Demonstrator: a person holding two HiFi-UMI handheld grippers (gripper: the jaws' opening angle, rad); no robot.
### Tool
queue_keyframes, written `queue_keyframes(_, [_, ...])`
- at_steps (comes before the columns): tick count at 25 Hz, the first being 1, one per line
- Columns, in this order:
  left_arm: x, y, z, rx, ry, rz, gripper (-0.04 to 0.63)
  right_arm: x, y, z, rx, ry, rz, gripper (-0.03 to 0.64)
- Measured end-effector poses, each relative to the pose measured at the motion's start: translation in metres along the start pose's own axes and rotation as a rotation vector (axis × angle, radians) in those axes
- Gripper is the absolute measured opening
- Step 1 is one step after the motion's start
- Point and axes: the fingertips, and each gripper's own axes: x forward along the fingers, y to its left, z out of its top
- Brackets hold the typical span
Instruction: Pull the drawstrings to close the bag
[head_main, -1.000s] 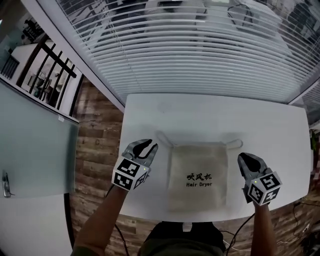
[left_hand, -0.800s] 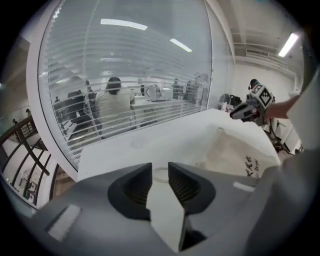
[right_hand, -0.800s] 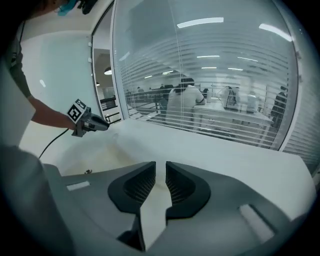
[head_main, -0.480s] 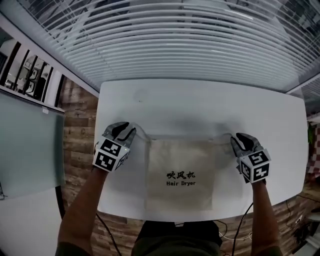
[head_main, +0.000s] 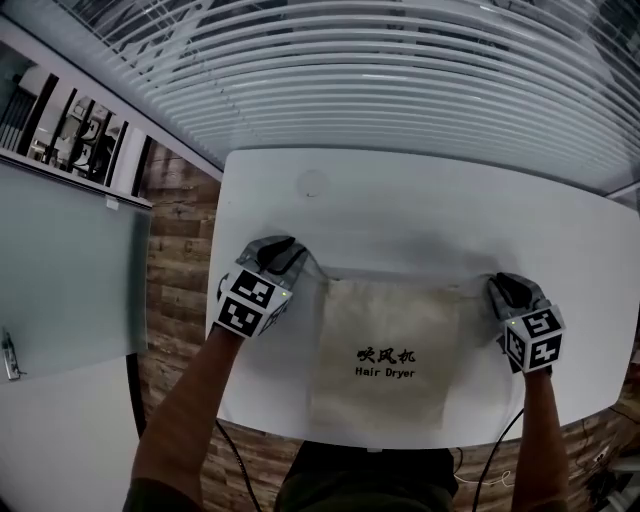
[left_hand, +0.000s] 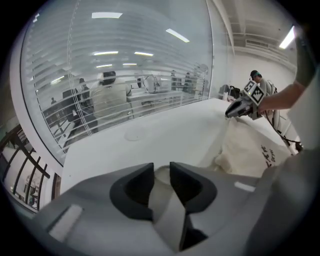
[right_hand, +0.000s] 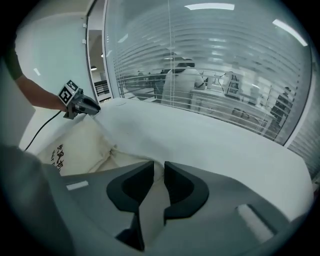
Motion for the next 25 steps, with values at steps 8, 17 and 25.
queue_keyframes(8, [-0.004,0.007,0.006,-0.018,0.014,-0.037,0.046,-0.003,-0.004,0.008,0.03,0.0,0.039,0.055])
queue_keyframes(17, [-0.016,0.012,0.014,0.093,0.038,0.038,0.012,-0.014,-0.006,0.021,-0.061,0.004,-0.048,0.015])
queue_keyframes(25, [-0.063,0.014,0.026,0.257,-0.062,0.18,0.011,-0.053,-0.004,0.047,-0.26,-0.095,-0.21,0.015])
